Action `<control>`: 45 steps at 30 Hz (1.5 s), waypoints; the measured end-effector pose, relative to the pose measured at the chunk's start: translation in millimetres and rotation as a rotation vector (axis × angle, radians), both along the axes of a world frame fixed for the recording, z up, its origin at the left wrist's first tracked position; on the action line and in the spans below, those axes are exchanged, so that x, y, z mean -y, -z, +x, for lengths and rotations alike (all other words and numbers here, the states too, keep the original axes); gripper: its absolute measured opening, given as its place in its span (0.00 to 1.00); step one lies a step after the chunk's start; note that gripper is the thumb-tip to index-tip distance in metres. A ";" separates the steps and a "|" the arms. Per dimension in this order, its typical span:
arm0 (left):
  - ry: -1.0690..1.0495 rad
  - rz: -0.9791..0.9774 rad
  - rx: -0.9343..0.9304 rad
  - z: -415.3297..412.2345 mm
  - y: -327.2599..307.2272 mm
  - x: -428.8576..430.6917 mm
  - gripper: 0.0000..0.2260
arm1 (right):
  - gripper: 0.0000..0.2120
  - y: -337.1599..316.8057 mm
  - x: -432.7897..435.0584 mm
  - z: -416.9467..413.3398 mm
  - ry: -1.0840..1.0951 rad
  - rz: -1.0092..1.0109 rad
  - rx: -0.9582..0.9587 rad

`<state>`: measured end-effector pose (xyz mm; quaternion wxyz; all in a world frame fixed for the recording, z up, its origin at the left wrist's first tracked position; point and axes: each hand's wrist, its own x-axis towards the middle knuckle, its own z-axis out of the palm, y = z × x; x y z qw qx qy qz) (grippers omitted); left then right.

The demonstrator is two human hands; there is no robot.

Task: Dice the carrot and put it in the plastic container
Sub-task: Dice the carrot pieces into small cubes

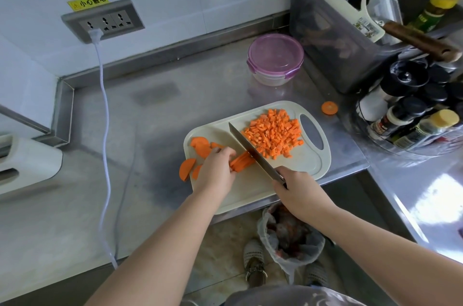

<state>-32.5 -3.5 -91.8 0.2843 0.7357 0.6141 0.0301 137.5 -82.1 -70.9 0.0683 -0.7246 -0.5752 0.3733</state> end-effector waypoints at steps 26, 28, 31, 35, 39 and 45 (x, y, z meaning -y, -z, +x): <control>-0.092 0.039 0.002 13.3 -8.4 1.4 0.12 | 0.15 0.9 -1.4 1.7 -0.011 -0.006 0.005; -0.143 0.061 0.014 8.0 -9.1 2.5 0.10 | 0.14 1.1 -1.5 2.0 -0.009 -0.005 0.005; -0.245 0.014 0.099 2.1 -8.8 4.2 0.10 | 0.14 1.7 -1.7 1.9 -0.005 -0.004 0.004; -0.351 -0.064 0.209 2.1 -6.2 5.2 0.11 | 0.15 1.9 -1.8 1.0 -0.006 -0.002 0.009; -0.395 -0.089 0.245 0.7 -5.1 3.7 0.11 | 0.16 1.1 -0.7 -0.1 -0.004 -0.003 0.006; -0.481 -0.149 0.358 1.3 -5.4 1.2 0.08 | 0.16 0.4 -1.3 -0.8 -0.003 -0.004 0.008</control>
